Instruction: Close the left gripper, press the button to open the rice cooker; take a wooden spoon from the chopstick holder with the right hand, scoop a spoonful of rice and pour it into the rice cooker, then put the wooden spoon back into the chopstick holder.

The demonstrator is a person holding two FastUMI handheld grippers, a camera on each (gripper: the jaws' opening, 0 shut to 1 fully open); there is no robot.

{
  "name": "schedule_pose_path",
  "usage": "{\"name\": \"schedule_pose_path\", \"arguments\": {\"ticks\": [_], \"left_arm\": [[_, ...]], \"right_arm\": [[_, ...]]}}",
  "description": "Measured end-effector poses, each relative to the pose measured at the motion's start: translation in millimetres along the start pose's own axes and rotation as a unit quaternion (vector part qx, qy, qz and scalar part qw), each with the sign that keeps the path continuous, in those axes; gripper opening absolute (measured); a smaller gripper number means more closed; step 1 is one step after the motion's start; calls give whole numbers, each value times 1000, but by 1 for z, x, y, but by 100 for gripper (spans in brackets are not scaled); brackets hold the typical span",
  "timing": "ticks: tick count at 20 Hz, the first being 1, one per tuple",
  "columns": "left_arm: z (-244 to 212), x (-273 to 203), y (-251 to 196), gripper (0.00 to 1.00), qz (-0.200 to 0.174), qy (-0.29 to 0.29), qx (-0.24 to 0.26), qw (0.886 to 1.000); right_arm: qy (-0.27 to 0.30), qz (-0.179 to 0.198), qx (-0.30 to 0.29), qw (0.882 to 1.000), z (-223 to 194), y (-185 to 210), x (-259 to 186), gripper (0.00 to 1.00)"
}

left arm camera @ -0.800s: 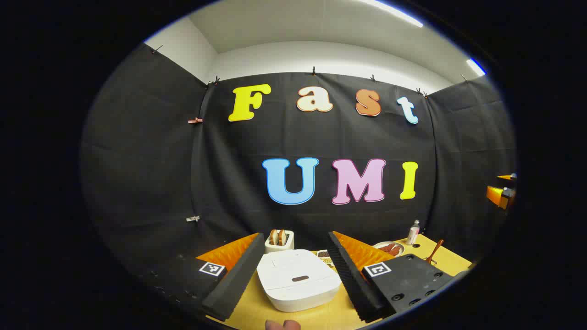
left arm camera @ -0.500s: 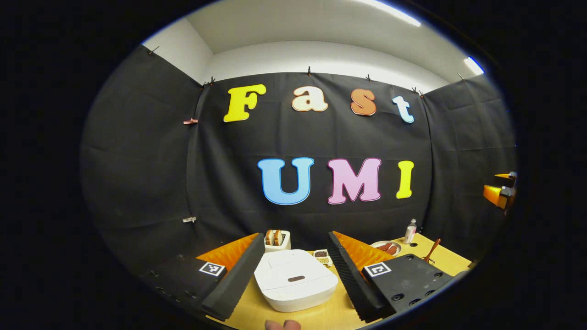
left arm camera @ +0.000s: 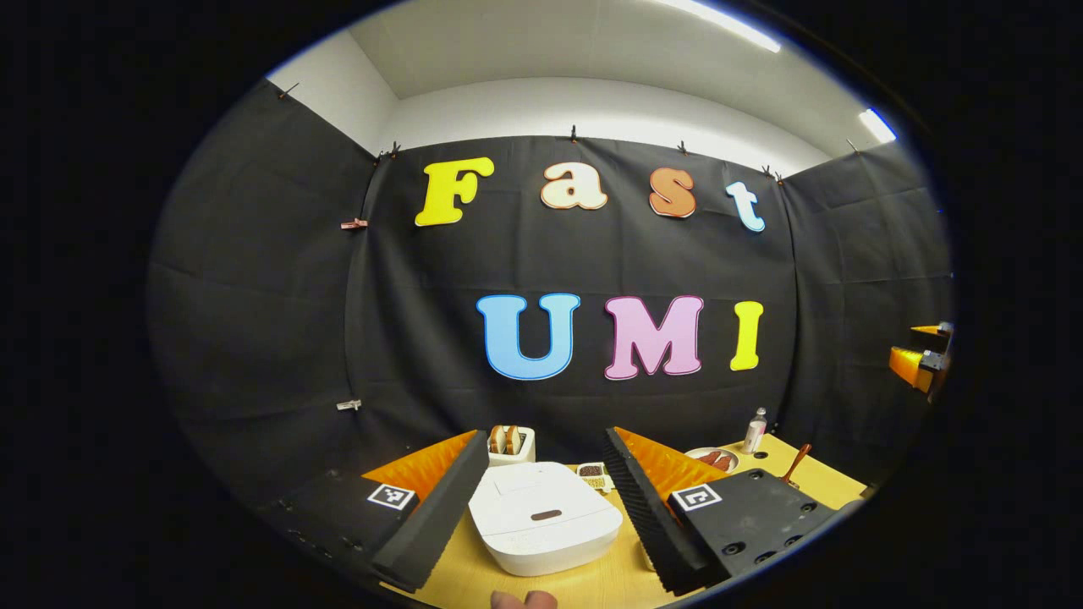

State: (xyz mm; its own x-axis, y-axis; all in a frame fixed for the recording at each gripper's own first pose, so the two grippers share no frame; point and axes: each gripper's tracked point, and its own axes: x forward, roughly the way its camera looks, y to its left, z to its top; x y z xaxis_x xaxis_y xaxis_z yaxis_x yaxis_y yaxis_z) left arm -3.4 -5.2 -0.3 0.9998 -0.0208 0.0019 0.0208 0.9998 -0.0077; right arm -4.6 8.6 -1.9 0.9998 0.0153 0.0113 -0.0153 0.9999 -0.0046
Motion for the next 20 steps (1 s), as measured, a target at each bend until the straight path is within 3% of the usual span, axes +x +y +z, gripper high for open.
{"name": "schedule_pose_path", "arguments": {"ticks": [10,13,14,15,20], "left_arm": [[-2,10,-3,96,-8,9,-4,1000],[3,16,-8,24,-30,10,-13,999],[8,19,-8,19,-38,3,-19,999],[7,22,-7,9,-46,0,-26,999],[-39,68,-2,7,-99,71,-6,993]], "right_arm": [[2,-4,-4,1000,-3,-3,-1,98],[3,-5,-7,1000,-1,-7,-3,98],[-2,-6,-7,1000,3,-9,-4,97],[-7,-8,-9,1000,7,-11,-4,97],[-5,-20,-6,1000,4,-25,-4,98]]}}
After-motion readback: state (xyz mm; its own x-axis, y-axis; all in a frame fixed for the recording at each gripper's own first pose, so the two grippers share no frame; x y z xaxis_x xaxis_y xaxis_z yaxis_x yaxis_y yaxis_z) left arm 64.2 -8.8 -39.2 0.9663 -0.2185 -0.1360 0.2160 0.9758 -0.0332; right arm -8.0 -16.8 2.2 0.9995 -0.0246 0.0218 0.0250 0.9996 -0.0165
